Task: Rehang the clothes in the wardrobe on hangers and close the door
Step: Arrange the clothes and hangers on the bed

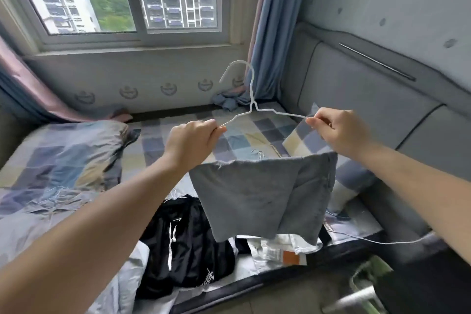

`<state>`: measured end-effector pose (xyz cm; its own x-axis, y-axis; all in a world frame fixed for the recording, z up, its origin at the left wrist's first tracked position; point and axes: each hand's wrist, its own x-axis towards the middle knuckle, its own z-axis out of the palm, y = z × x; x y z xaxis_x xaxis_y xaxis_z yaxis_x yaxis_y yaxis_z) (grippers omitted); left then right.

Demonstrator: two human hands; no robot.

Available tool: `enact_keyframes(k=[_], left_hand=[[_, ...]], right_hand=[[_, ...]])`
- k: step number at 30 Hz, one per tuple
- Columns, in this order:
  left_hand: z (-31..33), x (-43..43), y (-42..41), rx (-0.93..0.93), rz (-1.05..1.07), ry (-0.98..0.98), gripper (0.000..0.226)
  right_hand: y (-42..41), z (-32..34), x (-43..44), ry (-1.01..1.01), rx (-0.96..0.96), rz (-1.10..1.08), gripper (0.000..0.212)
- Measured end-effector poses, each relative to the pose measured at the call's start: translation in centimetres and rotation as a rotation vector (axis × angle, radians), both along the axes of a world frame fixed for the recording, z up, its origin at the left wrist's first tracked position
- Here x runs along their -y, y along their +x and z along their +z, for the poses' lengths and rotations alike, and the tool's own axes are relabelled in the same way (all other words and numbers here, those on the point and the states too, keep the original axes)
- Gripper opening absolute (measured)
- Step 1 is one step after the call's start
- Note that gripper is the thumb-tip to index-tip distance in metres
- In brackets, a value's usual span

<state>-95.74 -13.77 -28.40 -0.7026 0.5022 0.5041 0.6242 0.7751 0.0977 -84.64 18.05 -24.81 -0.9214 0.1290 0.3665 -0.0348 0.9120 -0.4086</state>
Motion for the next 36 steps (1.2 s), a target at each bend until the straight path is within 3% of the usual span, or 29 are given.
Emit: enact_keyframes(k=[8,15,22,28,36], left_hand=[[-2.7,-5.7,-2.8,0.052,-0.119,0.005,0.046],[-8.2,-10.4,-7.4,0.184,-0.09,-0.032,0.045],[-17.2,-16.2,-13.5,0.424,0.002,-0.088,0.043],[-27.0,-20.5,-20.3,0.621,0.113,-0.034,0.036],[-40.5,-25.6,-29.9,0.854,0.269,-0.094,0.032]], right_hand=[[0.9,-1.3,-4.0,0.001,0.047,-0.177,0.034],[-4.1,-6.8,-8.9,-0.088,0.175,-0.164,0.037],[-12.2,-16.6,-15.1,-0.196,0.425,-0.145,0.037],[-21.3,-27.1,-19.3,-0.202,0.563,-0.092,0.023],[-33.2,-41.1,-23.3,-0.152,0.636,-0.096,0.019]])
